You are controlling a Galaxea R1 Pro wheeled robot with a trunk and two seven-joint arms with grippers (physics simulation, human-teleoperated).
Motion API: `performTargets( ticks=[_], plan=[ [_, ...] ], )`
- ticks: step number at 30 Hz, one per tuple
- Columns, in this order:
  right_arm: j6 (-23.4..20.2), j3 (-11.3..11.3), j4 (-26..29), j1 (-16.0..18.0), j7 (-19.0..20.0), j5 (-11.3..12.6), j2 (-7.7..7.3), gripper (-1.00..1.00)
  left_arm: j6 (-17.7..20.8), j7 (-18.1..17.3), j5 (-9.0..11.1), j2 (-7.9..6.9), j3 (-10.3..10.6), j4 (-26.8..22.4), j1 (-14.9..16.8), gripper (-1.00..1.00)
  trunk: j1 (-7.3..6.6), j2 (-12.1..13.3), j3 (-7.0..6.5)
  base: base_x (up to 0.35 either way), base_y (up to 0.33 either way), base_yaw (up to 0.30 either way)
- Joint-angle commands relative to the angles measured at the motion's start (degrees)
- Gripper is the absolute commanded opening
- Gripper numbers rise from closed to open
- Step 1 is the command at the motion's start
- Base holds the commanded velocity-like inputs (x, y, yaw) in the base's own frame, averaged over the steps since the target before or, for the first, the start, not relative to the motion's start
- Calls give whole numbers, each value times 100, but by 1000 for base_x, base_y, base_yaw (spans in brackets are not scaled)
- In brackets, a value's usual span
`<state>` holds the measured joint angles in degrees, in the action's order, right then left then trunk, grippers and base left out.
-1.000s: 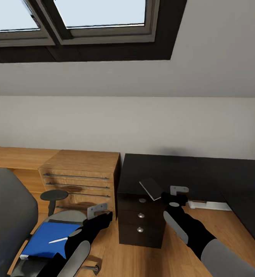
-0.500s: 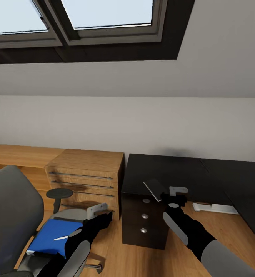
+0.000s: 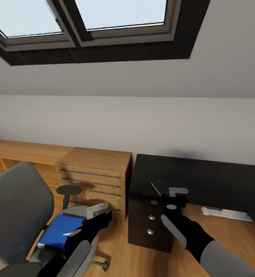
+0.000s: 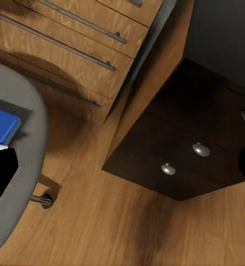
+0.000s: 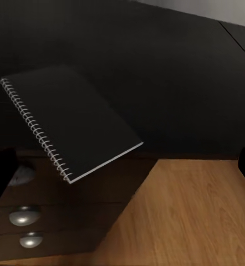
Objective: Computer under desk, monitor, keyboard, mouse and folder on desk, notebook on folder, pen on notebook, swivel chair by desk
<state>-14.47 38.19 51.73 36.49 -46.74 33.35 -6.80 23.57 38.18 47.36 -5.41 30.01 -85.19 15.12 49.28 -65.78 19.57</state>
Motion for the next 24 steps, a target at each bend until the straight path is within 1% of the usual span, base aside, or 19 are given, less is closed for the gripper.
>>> performTargets(
  ticks=[1,8,17,24],
  plan=[
    [-39,115,13,7,-62,19,-8,100,7,49,37,-4,14,-6,9,100,1,-5,7,0,0,267],
    [-31,278,13,7,-99,21,-6,100,7,49,40,-4,16,-6,9,100,1,-5,7,0,0,272],
    [-30,309,6,7,-92,27,-4,100,8,54,41,-4,15,-6,9,100,1,-5,7,0,0,276],
    [-30,313,-2,7,-90,31,32,100,7,55,41,-4,14,-6,9,100,1,-5,7,0,0,277]
  ],
)
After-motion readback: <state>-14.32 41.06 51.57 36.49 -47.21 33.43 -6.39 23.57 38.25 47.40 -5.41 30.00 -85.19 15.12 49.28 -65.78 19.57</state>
